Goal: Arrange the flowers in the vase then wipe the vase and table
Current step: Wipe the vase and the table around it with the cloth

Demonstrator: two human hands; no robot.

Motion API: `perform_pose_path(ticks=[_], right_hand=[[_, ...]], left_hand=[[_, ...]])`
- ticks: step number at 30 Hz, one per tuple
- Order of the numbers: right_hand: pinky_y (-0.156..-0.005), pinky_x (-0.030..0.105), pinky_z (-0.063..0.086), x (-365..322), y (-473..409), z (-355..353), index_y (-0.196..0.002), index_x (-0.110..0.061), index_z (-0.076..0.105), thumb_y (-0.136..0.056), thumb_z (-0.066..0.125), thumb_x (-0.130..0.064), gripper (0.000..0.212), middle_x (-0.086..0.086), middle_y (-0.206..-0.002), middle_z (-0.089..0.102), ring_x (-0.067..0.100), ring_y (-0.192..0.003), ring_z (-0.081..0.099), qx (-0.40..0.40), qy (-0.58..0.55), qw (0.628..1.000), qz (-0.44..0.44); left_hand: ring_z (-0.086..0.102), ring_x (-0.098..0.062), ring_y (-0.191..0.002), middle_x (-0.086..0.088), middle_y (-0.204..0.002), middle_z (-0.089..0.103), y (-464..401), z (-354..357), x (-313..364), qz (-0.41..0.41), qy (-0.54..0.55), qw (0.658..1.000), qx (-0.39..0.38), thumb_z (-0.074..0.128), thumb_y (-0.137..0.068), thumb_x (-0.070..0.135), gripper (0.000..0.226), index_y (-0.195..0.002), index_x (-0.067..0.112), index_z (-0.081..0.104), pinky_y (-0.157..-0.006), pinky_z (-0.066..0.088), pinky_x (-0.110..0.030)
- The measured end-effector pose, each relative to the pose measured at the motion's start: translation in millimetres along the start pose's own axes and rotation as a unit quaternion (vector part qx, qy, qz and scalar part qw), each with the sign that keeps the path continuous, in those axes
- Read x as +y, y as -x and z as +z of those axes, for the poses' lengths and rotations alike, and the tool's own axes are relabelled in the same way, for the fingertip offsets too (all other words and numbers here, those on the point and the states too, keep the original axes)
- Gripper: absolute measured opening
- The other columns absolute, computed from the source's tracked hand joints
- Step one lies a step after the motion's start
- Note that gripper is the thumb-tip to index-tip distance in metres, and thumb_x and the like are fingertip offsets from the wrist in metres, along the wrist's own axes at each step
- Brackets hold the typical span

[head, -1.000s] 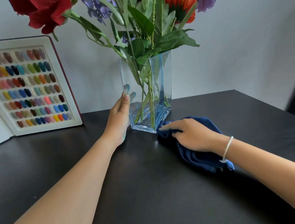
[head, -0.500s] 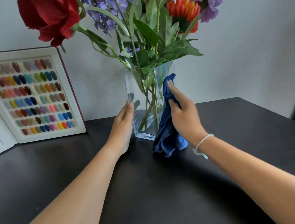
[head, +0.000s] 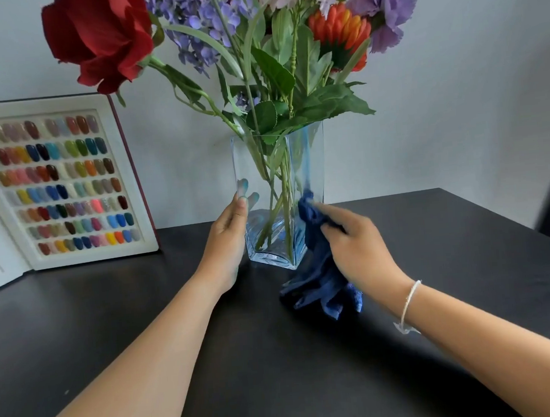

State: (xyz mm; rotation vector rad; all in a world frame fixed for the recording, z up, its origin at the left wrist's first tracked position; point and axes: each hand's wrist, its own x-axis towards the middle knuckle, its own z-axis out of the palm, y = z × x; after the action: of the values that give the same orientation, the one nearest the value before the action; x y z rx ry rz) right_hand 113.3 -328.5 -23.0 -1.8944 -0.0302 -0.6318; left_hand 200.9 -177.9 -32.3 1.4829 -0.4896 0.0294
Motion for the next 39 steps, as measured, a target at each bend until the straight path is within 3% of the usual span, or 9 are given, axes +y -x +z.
perform_pose_path(ticks=[3,6,9,14,19,27,31,34,39], right_hand=[[-0.075,-0.003,0.041,-27,-18,5,-0.128,-0.023,0.053,-0.092,0.038,-0.003,0.043,-0.017,-0.119,0.058,-0.002,-0.093,0.058,0.051,-0.068,0.995,-0.044],[-0.088,-0.009,0.023,-36,-16,17,-0.132,-0.018,0.046,-0.092,0.038,-0.001,0.045,-0.014,-0.134,0.045,-0.013,-0.115,0.034,0.041,-0.086,0.991,-0.093],[-0.093,-0.007,0.019,-28,-13,19,-0.135,-0.015,0.042,-0.091,0.038,0.004,0.048,-0.017,-0.133,0.034,-0.013,-0.12,0.026,0.028,-0.057,0.989,-0.131],[-0.087,-0.01,0.021,-22,-45,14,-0.133,-0.013,0.045,-0.091,0.035,0.004,0.047,-0.003,-0.139,0.046,-0.001,-0.123,0.036,0.085,-0.063,0.991,-0.083],[-0.103,0.024,0.038,-12,-76,1,-0.134,-0.016,0.046,-0.09,0.031,0.001,0.049,0.004,-0.137,0.052,0.018,-0.121,0.049,0.11,-0.029,0.993,0.032],[-0.076,0.038,0.055,-21,-46,3,-0.13,-0.027,0.05,-0.092,0.037,-0.009,0.043,-0.002,-0.097,0.069,0.04,-0.081,0.062,0.066,-0.084,0.993,0.05],[-0.048,0.003,0.039,-24,-28,-7,-0.131,-0.024,0.049,-0.092,0.037,-0.004,0.045,-0.007,-0.112,0.059,-0.002,-0.061,0.05,-0.003,0.048,0.999,0.012],[-0.034,0.006,0.029,-23,-19,-12,-0.132,-0.022,0.048,-0.091,0.035,-0.001,0.048,0.005,-0.111,0.061,0.002,-0.039,0.044,-0.06,0.147,0.987,0.02],[-0.04,0.004,0.035,-15,-8,-9,-0.129,-0.022,0.052,-0.085,0.034,0.003,0.053,0.004,-0.135,0.053,0.006,-0.064,0.049,-0.201,0.282,0.937,0.05]], left_hand=[[0.044,-0.017,-0.132,0.016,-0.131,0.054,0,0,-1,0.004,-0.003,1.0,-0.01,0.041,-0.075,0.062,0.04,-0.115,0.06,0.045,-0.115,0.026,-0.048],[0.042,-0.018,-0.133,0.017,-0.129,0.052,-1,-1,-2,0.002,0.001,1.0,-0.017,0.041,-0.076,0.062,0.043,-0.119,0.059,0.042,-0.115,0.025,-0.048],[0.044,-0.018,-0.132,0.021,-0.123,0.056,-1,-1,0,0.0,0.007,1.0,-0.009,0.043,-0.074,0.062,0.031,-0.105,0.064,0.048,-0.115,0.026,-0.048],[0.042,-0.019,-0.134,0.023,-0.123,0.056,1,-1,1,-0.012,0.012,1.0,-0.014,0.042,-0.072,0.061,0.032,-0.104,0.064,0.048,-0.115,0.024,-0.05],[0.044,-0.015,-0.131,0.015,-0.128,0.056,-2,0,-1,-0.017,0.024,1.0,0.002,0.042,-0.084,0.052,0.022,-0.101,0.055,0.054,-0.115,0.028,-0.046],[0.039,-0.015,-0.135,0.021,-0.127,0.055,-1,-1,-1,-0.011,0.02,1.0,-0.011,0.041,-0.073,0.06,0.03,-0.103,0.063,0.048,-0.116,0.023,-0.049],[0.043,-0.019,-0.132,0.017,-0.126,0.055,-3,0,-2,-0.01,0.028,1.0,-0.007,0.037,-0.089,0.049,0.023,-0.107,0.059,0.047,-0.115,0.025,-0.048],[0.044,-0.019,-0.132,0.016,-0.128,0.053,-3,0,-1,-0.015,0.027,1.0,-0.003,0.036,-0.092,0.046,0.023,-0.109,0.059,0.046,-0.115,0.027,-0.047],[0.046,-0.018,-0.13,0.015,-0.126,0.054,-4,1,-3,-0.019,0.023,1.0,0.003,0.035,-0.094,0.043,0.035,-0.129,0.046,0.041,-0.114,0.029,-0.045]])
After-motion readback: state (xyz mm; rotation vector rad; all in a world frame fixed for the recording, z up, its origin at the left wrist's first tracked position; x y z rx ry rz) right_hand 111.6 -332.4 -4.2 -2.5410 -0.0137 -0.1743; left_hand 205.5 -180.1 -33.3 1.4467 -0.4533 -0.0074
